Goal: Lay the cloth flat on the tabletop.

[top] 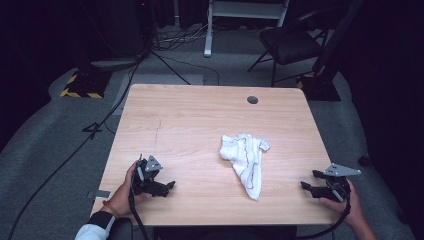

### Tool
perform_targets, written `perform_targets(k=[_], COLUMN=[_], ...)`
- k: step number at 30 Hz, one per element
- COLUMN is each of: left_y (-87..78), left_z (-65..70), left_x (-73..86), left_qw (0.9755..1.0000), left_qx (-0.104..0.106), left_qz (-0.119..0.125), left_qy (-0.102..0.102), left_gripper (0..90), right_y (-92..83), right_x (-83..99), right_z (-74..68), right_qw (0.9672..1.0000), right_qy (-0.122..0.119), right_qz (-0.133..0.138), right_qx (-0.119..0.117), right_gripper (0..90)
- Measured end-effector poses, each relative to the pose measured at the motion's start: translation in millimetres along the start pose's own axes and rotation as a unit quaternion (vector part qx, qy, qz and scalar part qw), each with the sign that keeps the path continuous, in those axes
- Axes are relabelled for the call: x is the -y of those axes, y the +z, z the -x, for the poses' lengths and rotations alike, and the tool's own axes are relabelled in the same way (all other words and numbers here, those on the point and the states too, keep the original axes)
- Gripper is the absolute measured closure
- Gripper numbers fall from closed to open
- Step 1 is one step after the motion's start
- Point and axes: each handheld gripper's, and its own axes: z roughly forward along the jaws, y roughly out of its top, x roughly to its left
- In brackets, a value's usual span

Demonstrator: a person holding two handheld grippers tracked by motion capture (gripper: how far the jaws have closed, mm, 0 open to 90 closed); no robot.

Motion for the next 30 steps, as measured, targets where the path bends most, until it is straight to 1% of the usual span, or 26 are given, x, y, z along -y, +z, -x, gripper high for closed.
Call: perform_targets(k=[1,2,3,4,6,7,10,13,14,15,16,17,18,19,20,21,24,26,30], left_y=[0.2,0.4,0.6,0.8,2.5,3.4,9.3,17.5,20.4,24.4,26.6,31.1,34.4,37.6,41.0,43.6,54.8,61.2,72.4], left_z=[0.2,0.3,-0.3,-1.0,-1.0,-0.6,3.0,9.1,11.6,14.8,16.7,20.5,23.3,26.0,28.8,30.8,38.8,42.9,51.2], left_x=[-0.6,-0.7,-0.9,-1.5,-3.0,-4.3,-10.6,-20.0,-23.4,-27.7,-30.5,-35.0,-39.0,-43.0,-46.7,-49.6,-62.3,-69.7,-82.4], left_qw=[1.0,1.0,1.0,0.9999,0.9997,0.9996,0.9996,0.9992,0.999,0.9986,0.9982,0.9976,0.997,0.9965,0.996,0.9955,0.994,0.9932,0.9918], left_qx=[0.001,0.004,0.006,0.007,0.017,0.021,0.018,0.026,0.031,0.035,0.039,0.046,0.051,0.055,0.058,0.062,0.072,0.077,0.085], left_qz=[-0.001,-0.001,-0.001,-0.001,0.0,-0.002,0.0,-0.001,-0.002,0.0,-0.002,0.0,-0.001,-0.003,-0.002,-0.003,-0.003,-0.004,-0.004], left_qy=[0.003,0.003,0.006,0.011,0.019,0.02,0.02,0.031,0.033,0.04,0.045,0.052,0.058,0.063,0.068,0.071,0.082,0.087,0.095], left_gripper=[0.4,0.4,0.4,0.4,0.4,0.4,0.4,0.3,0.4,0.4,0.4,0.3,0.3,0.3,0.3,0.3,0.3,0.3,0.3], right_y=[0.1,0.7,0.5,0.5,0.1,0.2,3.4,11.0,14.3,17.7,22.7,25.7,30.6,34.6,42.1,42.1,51.1,56.9,63.1], right_x=[-1.5,-6.1,-9.8,-9.8,-19.9,-27.5,-45.3,-60.3,-65.4,-69.9,-75.0,-77.5,-80.7,-82.6,-84.6,-84.6,-83.6,-81.7,-78.9], right_z=[-1.0,-5.1,-8.3,-8.3,-17.0,-23.0,-37.9,-53.3,-59.2,-65.8,-74.1,-78.8,-86.1,-91.4,-101.2,-101.2,-110.6,-113.7,-116.4], right_qw=[1.0,0.9999,0.9998,0.9998,0.9993,0.9986,0.9966,0.9945,0.9933,0.9918,0.9897,0.9884,0.9866,0.9851,0.9824,0.9824,0.9794,0.9785,0.9771], right_qy=[-0.003,-0.014,-0.019,-0.019,-0.037,-0.052,-0.079,-0.097,-0.103,-0.112,-0.125,-0.131,-0.137,-0.143,-0.155,-0.155,-0.161,-0.159,-0.161], right_qz=[-0.002,-0.002,0.001,0.001,0.007,0.008,0.014,0.018,0.022,0.024,0.023,0.022,0.021,0.017,0.01,0.01,0.004,-0.001,-0.01], right_qx=[0.004,0.004,0.0,0.0,-0.003,-0.004,-0.018,-0.038,-0.048,-0.057,-0.066,-0.073,-0.086,-0.094,-0.105,-0.105,-0.122,-0.131,-0.139], right_gripper=[30.2,32.2,33.5,33.5,35.2,36.1,39.8,40.7,42.2,42.7,42.7,42.8,43.5,43.5,43.6,43.6,43.4,41.8,40.5])
